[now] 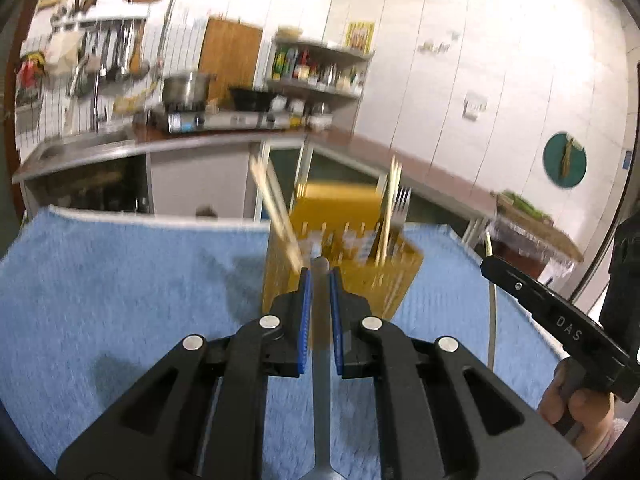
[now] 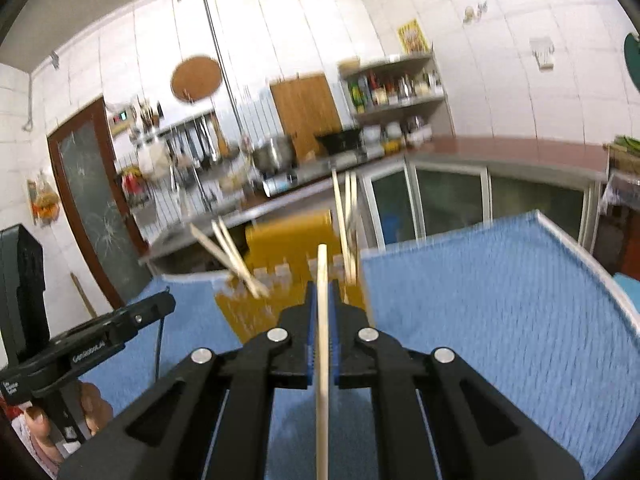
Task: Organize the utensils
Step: 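Carry the metal utensil and chopstick up to the caddy and lower them inside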
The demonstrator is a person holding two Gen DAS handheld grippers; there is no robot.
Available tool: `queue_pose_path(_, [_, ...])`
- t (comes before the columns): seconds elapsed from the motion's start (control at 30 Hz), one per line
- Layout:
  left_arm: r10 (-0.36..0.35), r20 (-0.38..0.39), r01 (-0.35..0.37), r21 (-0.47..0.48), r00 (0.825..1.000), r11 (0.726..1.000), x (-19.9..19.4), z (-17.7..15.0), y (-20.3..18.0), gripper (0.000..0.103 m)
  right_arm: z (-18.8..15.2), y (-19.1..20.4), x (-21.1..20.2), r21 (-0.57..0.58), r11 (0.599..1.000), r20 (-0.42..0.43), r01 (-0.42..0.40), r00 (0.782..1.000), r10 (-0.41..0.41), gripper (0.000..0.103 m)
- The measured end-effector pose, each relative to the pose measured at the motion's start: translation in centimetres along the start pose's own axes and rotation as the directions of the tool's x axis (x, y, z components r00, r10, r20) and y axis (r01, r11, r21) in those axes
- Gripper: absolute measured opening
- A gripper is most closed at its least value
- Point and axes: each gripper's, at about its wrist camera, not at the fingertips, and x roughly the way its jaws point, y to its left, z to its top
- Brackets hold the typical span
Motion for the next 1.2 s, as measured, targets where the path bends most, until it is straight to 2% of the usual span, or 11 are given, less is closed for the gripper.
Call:
queue_pose_path(0.2, [-0.020, 0.138, 0.021, -0.008, 0.990, 1.000, -0.8, 5.2, -0.4, 0.008, 5.5, 1.0, -0.1, -0.018, 0.999, 0.142, -0.028, 0.989, 0.030, 0.006])
queue_pose_path(0.33, [-0.005, 0.240, 0.003, 0.009, 0.971, 1.000, -0.1, 8.1, -1.0, 0.008, 8.3, 1.7, 0.7, -0.041, 0.999, 0.242, -0.020, 0.970, 0.030, 0.006])
queue_pose_path(0.47, [0.030, 0.313, -0.044, 0.037, 0.949, 0.998, 1.2, 9.5, -1.7, 0.008, 9.6, 1.9, 2.1, -0.044, 0.999, 0.293, -0.017, 0.956, 0.030, 0.006])
queue_pose_path(0.57, [0.009, 0.350, -0.025, 0.041, 0.937, 0.999, 2.8, 10.1, -1.6, 0.008, 10.2, 1.8, 3.0, -0.046, 0.999, 0.343, -0.018, 0.939, 0.033, 0.006])
queue_pose_path(0.73, [0.018, 0.377, -0.028, 0.023, 0.926, 0.999, 5.6, 10.2, -0.7, 0.008, 10.4, 2.0, 4.4, -0.060, 0.998, 0.394, 0.003, 0.919, 0.021, 0.006])
queue_pose_path(1.0, [-0.001, 0.359, -0.004, 0.013, 0.933, 1.000, 8.1, 8.9, 0.7, 0.008, 11.0, 1.5, 6.2, -0.050, 0.999, 0.451, 0.022, 0.893, 0.003, 0.006])
queue_pose_path(1.2, [0.007, 0.345, -0.011, 0.011, 0.939, 1.000, 8.6, 8.0, 1.2, 0.008, 11.2, 1.5, 7.1, -0.046, 0.998, 0.465, 0.031, 0.885, -0.006, 0.006])
